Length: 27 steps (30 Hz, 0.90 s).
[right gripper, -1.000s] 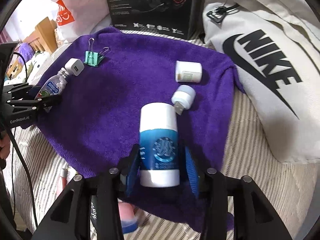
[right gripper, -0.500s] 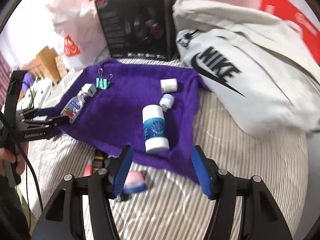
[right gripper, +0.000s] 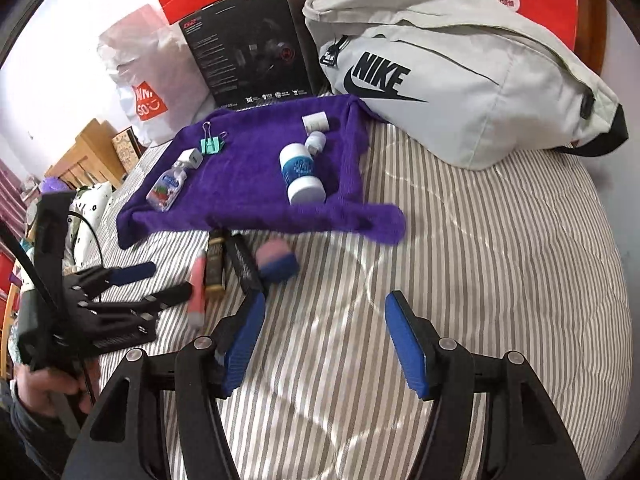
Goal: Organize rigid objects
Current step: 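Grasp the pink tube with left tool while right grasps pink-blue round container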
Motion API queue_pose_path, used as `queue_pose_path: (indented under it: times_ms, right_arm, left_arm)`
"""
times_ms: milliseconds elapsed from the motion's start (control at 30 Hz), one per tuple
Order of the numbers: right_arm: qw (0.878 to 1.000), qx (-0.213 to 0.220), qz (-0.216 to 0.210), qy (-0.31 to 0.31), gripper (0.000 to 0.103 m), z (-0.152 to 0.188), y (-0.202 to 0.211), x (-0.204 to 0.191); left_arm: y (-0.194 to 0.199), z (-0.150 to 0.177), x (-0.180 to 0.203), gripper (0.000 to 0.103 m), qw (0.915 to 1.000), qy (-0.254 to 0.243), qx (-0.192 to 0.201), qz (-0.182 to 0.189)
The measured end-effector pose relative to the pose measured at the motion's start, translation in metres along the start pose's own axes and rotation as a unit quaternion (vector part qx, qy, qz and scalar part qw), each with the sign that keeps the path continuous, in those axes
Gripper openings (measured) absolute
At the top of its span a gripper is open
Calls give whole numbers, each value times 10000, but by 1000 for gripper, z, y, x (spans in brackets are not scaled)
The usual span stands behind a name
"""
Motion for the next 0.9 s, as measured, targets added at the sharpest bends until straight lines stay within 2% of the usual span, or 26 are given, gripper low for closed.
queue_pose_path:
  times_ms: [100,200,300,400,533,633,667,733,767,833,900]
  right_arm:
    - [10000,-2,-18,-17,62,8,3,1]
    - [10000,-48,-59,-55,62,14,2,4]
    - [9999,-79,-84,-33,62,19,1,4]
    - [9998,-150,-100,-46,62,20,-6,4]
    - [9997,-227,3,17,62,21,-13,2]
    - [9996,-266,39,68,62,22,-18,1]
    - [9996,-279,38,69,62,22,-19,1]
    - [9995,-310,26,63,62,21,-23,0]
    - [9994,-328,25,62,62,21,-25,-1]
    - [9994,-343,29,85,62,19,-30,-3]
    - [9994,-315,-2,148,62,15,-36,-7]
  left_arm:
    - [-11,11,3,71,9997,-103,-176,-163]
    - [-13,16,-7,73,9996,-8,-170,-244]
    - [-11,18,-24,72,9981,57,-227,-566]
    - [-9,17,-34,71,9987,136,-147,-459]
    - [-13,11,-29,69,9993,-44,-90,-350]
    - [-16,7,-25,63,9989,-163,-77,-428]
    - [-16,6,-24,57,9990,-170,-47,-406]
    - [-15,5,-25,54,9992,-183,-15,-362]
    - [-16,3,-25,49,9991,-210,23,-358]
    - [-17,0,-25,47,9990,-293,78,-341]
    - [-14,2,-24,28,9989,-337,119,-313]
Point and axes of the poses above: each gripper's, at about its wrist camera, not at the fingertips, and y roughly against the way its jaws point, x to its right, z to its underside, the point moved 4 cm from there along -y, roughly the way its jaws point, and after that the axes turned 5 degrees about -y, right-handed, at the moved point
